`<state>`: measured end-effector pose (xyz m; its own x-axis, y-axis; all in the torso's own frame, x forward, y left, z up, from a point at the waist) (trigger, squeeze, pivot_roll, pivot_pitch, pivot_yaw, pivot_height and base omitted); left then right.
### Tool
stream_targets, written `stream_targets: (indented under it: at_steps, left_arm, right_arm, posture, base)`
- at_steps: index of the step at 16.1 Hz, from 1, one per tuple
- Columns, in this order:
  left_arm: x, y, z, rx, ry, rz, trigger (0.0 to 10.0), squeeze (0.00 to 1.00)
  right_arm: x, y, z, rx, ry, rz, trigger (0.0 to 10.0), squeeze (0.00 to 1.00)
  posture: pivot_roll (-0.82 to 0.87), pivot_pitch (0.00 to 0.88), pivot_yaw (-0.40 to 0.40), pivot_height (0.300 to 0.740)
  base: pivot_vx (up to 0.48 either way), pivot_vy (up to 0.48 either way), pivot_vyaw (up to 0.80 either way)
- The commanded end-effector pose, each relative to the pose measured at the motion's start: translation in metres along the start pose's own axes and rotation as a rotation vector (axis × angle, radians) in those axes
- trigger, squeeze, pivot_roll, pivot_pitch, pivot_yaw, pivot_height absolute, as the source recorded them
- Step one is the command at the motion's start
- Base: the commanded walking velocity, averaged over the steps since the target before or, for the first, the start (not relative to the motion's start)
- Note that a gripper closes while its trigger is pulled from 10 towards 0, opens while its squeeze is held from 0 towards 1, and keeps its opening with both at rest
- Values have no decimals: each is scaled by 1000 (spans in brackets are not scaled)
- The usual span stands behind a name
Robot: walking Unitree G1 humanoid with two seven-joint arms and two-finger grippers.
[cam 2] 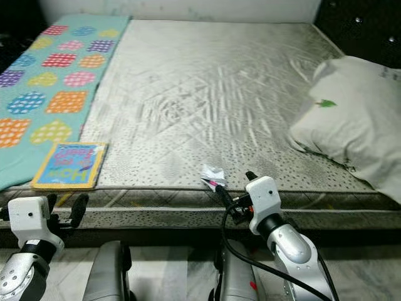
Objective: Clean up the room
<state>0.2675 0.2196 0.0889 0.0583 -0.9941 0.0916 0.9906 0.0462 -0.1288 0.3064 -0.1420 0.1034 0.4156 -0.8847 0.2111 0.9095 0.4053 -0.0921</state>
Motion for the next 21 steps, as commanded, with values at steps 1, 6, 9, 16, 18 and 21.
stream_targets:
  at_steps: [1,6,9,16,18,21]
  left_arm:
    - [1,-1,1,-1,4,-12,10000,0]
    - [2,-1,0,-5,2,-17,10000,0]
    - [3,-1,-1,-6,-1,-21,10000,0]
    - [-8,-3,11,14,48,20,10000,0]
    - [-9,-9,18,25,32,2,10000,0]
    - [15,-29,20,3,-17,-133,10000,0]
  right_arm:
    - [-1,-2,-1,-1,0,8,10000,0]
    - [-2,-1,-1,6,1,21,10000,0]
    - [1,4,0,3,-8,11,10000,0]
    - [-37,52,45,74,-68,158,10000,0]
    - [-52,63,52,109,-108,172,10000,0]
    - [-60,80,38,2,9,143,10000,0]
  posture:
    - [-86,99,-41,544]
    - [-83,92,-44,504]
    - [-82,93,-44,504]
    - [-13,106,-54,504]
    - [34,111,-69,504]
    - [67,128,-82,504]
  base:
    - [0,0,0]
    - [0,0,0]
    - [0,0,0]
    - [0,0,0]
    - [0,0,0]
    - [0,0,0]
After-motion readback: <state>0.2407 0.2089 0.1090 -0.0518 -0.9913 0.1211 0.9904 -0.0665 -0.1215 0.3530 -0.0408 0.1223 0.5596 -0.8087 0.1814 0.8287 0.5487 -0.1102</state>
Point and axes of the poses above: a point about 5 cm out from each wrist's last joint towards the gripper, its own y axis pointing out of the wrist towards the gripper, its own z axis along the axis of the wrist's last joint, x = y × z, the point moved 6 cm from there along y, pointing out of the wrist towards the gripper, and after that the axes turned 3 degrees about -y, right-handed, at the moved point
